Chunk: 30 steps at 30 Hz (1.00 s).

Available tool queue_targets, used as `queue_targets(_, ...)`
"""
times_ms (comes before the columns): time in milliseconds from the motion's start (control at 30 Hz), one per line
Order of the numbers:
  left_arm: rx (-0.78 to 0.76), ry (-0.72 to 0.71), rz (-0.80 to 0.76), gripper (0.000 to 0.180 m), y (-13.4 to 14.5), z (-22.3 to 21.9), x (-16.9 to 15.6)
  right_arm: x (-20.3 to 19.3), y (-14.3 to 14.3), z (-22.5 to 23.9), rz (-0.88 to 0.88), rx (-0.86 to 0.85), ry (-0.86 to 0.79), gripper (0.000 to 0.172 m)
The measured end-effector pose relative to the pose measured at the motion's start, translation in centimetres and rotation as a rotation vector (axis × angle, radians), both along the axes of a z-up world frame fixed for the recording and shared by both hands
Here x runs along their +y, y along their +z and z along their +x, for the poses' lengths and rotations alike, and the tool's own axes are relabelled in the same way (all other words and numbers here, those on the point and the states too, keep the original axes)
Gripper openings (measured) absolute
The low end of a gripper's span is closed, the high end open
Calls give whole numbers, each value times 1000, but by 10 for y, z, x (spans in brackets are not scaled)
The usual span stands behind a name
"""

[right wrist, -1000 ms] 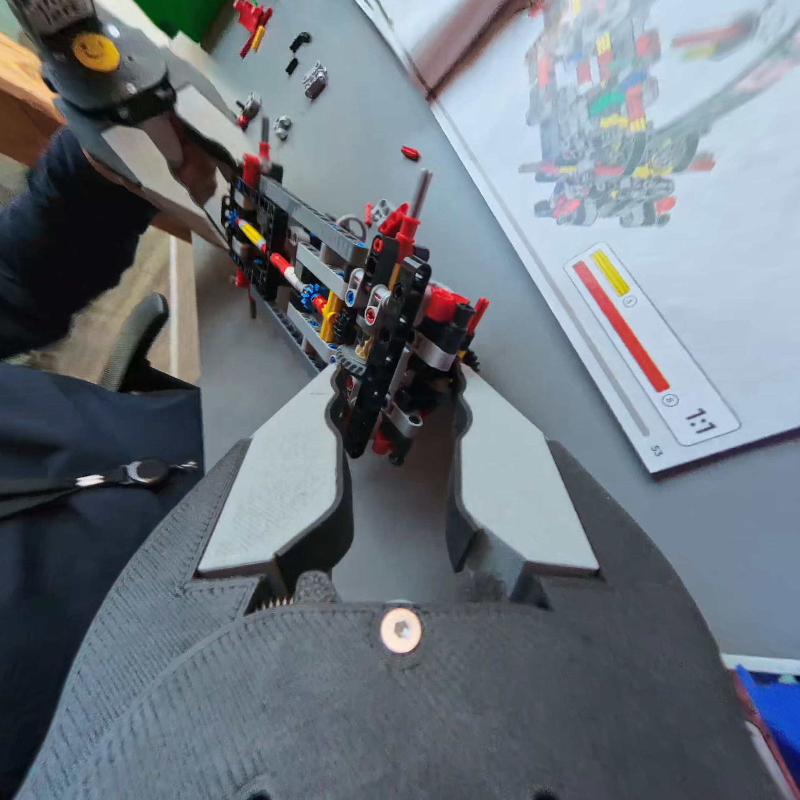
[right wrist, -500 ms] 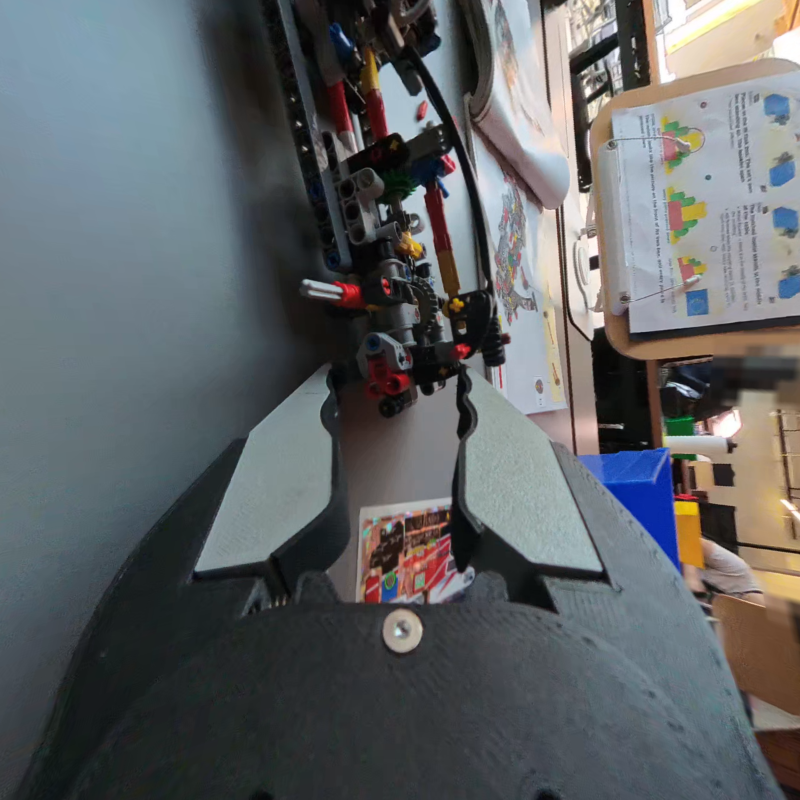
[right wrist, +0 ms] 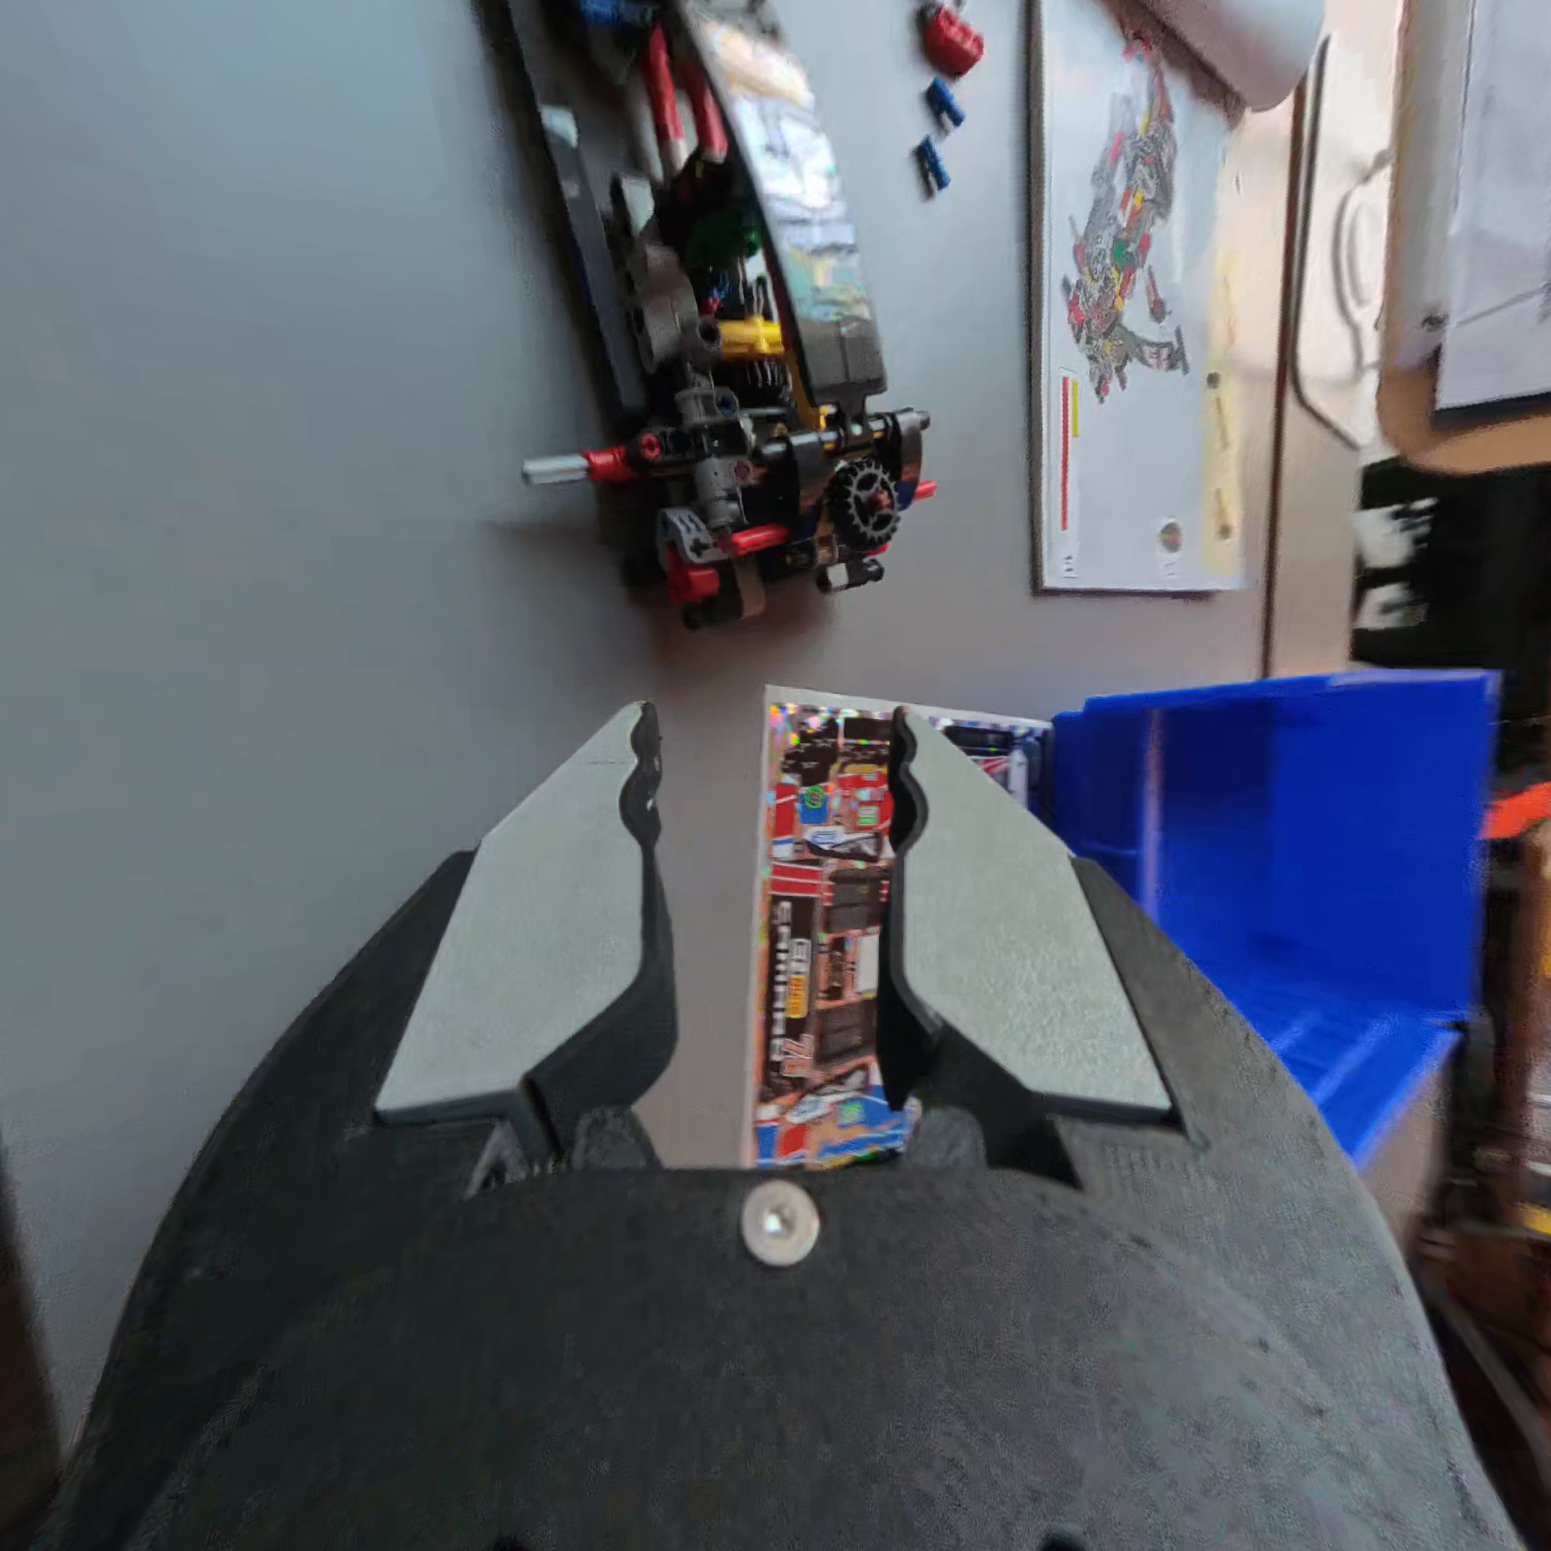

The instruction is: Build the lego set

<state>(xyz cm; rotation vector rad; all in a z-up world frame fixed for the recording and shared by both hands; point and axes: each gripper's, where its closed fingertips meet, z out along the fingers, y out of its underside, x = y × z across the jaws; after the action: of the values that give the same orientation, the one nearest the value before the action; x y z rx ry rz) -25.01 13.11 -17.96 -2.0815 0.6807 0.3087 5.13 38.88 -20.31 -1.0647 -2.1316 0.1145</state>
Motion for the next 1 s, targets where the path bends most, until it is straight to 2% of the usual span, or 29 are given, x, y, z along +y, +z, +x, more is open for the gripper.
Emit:
queue_targets(167,-68,183,-9,41,-18,-37,-42,-19,5,-6,-352,167,-77,54)
queue_targets(333,-143,487,25,39,-30,-95,-65,-24,-13,-16,-487,198,-156,59)
queue_targets(433,-224,574,-17,42,-39,-115,-65,-23,-19,-22,-518,193,-197,60)
queue_targets(567,-282,585,-80,47,-51,-125,-52,-27,-29,-32,-616,148,-248,68)
queue_targets(667,-339,583,-127,48,-62,-129,-42,-27,-30,-42,-635,158,-272,65)
queue_targets(733,-379,573,-119,40,-63,-129,-34,-31,-34,-46,-651,138,-278,67)
queue_targets(833,-405,556,-100,14,-64,-130,-25,-30,-44,-53,-598,116,-308,74)
queue_targets(1000,-364,543,-83,14,-64,-132,-22,-26,-45,-65,-558,186,-402,69)
